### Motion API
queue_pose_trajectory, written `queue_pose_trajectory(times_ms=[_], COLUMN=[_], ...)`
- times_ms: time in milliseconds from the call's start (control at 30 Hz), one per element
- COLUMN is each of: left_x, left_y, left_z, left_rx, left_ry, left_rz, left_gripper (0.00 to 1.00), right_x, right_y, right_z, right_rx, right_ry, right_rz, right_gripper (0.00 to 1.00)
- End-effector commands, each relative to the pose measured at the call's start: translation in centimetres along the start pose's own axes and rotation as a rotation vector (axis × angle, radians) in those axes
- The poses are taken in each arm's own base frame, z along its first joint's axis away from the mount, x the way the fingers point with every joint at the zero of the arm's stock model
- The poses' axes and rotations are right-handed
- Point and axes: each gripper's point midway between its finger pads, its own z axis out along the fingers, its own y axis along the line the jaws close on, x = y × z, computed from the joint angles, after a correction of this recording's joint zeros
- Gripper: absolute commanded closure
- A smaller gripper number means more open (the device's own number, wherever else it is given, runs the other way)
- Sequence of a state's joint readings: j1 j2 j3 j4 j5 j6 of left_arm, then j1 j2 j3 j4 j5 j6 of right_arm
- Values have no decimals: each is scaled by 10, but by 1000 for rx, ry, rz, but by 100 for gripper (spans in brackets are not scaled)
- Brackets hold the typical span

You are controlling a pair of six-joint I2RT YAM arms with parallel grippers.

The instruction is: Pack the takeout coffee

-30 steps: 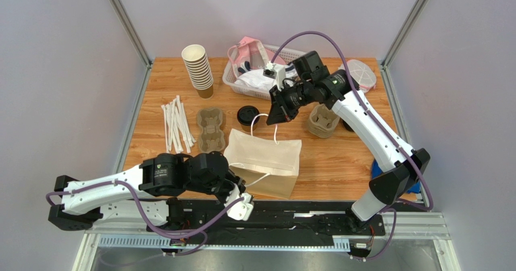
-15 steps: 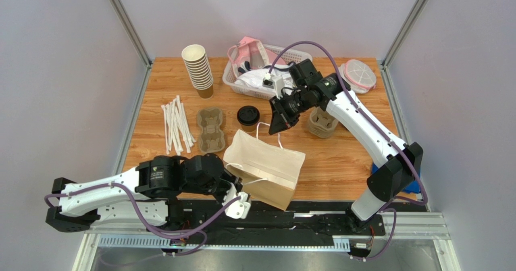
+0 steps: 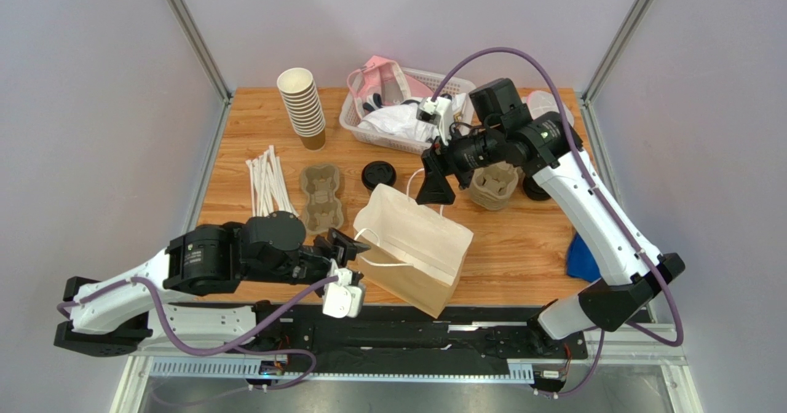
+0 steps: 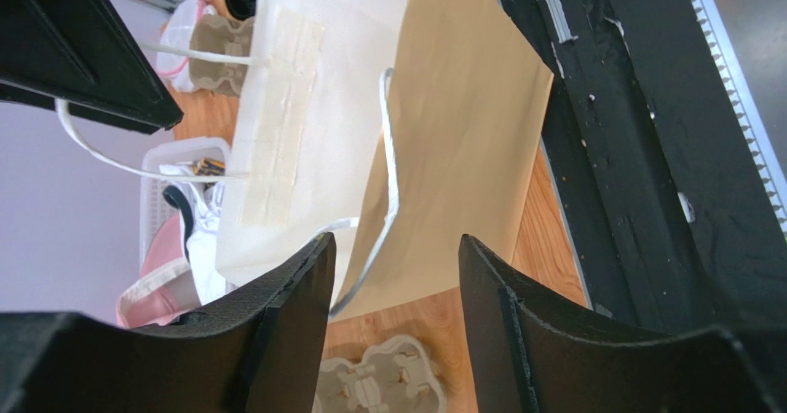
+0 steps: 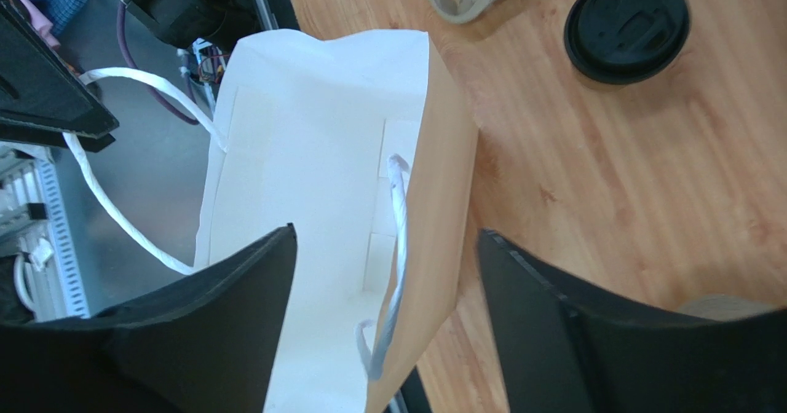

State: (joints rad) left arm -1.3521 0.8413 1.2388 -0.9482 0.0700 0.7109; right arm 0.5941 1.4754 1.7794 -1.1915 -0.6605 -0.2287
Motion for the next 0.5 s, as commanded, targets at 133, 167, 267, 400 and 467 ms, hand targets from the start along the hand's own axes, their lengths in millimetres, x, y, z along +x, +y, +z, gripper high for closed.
queue_pose_trajectory(times_ms=[133, 167, 267, 400, 467], left_x=[-38, -45, -54, -70, -79], left_y=[23, 30, 53, 85, 102], left_z=[-26, -32, -49, -77, -95], left_rx=[-63, -94, -187, -304, -373], left_ry=[-132, -155, -178, -236, -278], left_rz=[2, 3, -33, -102, -143], left_gripper=[28, 27, 25, 24, 24], right_x=[-53, -61, -83, -101, -106], right_y=[0, 1, -1, 4, 6], right_z=[-49, -54, -62, -51, -41], right_rx=[149, 165, 214, 221, 200], right_ry=[-149, -173, -238, -270, -267], right_rz=[-331, -366, -461, -562, -625], right_gripper=[6, 5, 1, 1, 1])
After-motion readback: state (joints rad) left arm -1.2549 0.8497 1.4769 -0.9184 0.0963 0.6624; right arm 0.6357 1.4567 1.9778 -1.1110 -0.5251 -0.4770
